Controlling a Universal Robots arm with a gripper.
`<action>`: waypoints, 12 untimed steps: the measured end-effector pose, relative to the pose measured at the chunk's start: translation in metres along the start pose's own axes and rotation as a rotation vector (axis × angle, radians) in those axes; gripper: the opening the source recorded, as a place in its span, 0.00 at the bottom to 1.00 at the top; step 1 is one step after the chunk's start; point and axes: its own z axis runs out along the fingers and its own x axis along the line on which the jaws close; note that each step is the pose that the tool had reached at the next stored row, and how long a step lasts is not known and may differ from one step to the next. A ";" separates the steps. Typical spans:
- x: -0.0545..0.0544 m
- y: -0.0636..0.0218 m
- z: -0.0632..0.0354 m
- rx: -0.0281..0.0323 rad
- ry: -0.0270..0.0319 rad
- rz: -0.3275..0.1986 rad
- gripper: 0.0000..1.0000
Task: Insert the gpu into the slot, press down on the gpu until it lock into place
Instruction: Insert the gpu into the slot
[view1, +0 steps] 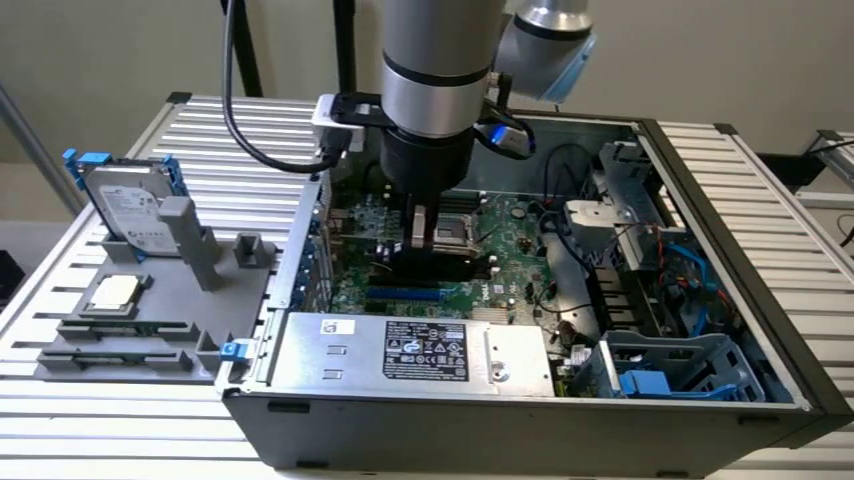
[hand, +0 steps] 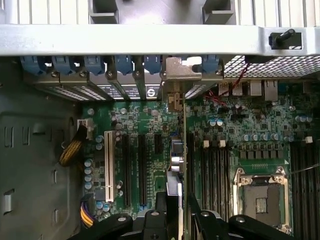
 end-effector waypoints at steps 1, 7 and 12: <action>0.000 0.0008 0.0019 0.0001 0.0000 0.000 0.26; 0.000 0.0016 0.0129 0.0002 -0.0002 0.000 0.26; 0.000 0.0016 0.0165 0.0001 0.0000 0.000 0.26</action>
